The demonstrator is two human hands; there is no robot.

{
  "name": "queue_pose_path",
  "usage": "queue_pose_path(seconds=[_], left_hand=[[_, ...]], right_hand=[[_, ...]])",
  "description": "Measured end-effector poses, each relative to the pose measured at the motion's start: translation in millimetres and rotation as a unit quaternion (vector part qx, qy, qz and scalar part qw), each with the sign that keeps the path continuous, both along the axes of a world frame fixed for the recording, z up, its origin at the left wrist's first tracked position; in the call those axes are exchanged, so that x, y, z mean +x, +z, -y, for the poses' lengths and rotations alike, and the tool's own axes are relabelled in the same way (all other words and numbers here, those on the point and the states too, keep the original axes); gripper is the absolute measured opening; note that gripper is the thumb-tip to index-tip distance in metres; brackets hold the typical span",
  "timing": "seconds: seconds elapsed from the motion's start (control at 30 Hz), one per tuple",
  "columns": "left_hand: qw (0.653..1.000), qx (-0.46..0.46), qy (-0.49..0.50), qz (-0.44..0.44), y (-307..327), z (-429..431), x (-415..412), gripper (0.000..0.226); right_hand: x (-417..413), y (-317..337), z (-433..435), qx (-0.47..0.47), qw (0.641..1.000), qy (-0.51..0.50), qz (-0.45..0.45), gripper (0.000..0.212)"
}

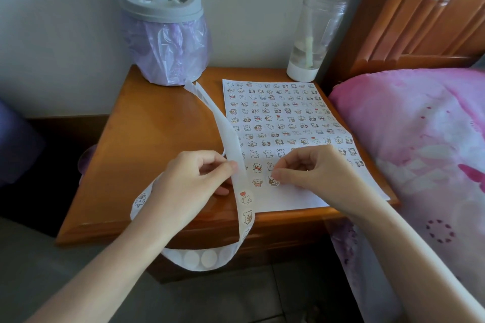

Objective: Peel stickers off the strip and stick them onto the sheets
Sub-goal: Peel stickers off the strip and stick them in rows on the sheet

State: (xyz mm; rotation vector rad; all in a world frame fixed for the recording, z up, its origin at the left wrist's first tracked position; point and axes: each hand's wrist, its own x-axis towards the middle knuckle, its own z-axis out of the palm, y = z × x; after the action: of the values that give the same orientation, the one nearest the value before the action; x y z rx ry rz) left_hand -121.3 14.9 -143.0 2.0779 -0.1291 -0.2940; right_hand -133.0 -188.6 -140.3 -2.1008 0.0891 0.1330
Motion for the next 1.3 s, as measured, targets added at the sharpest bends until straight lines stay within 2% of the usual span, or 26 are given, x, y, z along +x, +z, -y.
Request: queue_pose_path(seconds=[0.67,0.87,1.0,1.17,1.3], left_hand=[[1.000,0.016,-0.012,0.016,-3.7,-0.1,1.3,0.012],[0.999,0.024,-0.013,0.028,-3.7,0.6,1.5,0.011],[0.999,0.032,-0.011,0.034,-3.4,0.6,1.3,0.011],[0.999,0.027,-0.010,0.034,-3.0,0.8,1.1,0.012],[0.999,-0.037,0.002,0.004,-0.2,-1.7,2.0,0.013]], right_hand=[[-2.6,-10.9,-4.4,-0.053,0.996,0.002,0.073,0.007],[-0.8,-14.3,-2.9,-0.069,0.995,-0.013,0.068,0.022],[0.4,-14.2,-2.1,-0.069,0.995,-0.012,0.076,0.012],[-1.0,-15.5,-1.7,-0.075,0.994,-0.003,0.076,0.011],[-1.5,-13.6,-3.3,-0.062,0.993,-0.022,0.102,0.006]])
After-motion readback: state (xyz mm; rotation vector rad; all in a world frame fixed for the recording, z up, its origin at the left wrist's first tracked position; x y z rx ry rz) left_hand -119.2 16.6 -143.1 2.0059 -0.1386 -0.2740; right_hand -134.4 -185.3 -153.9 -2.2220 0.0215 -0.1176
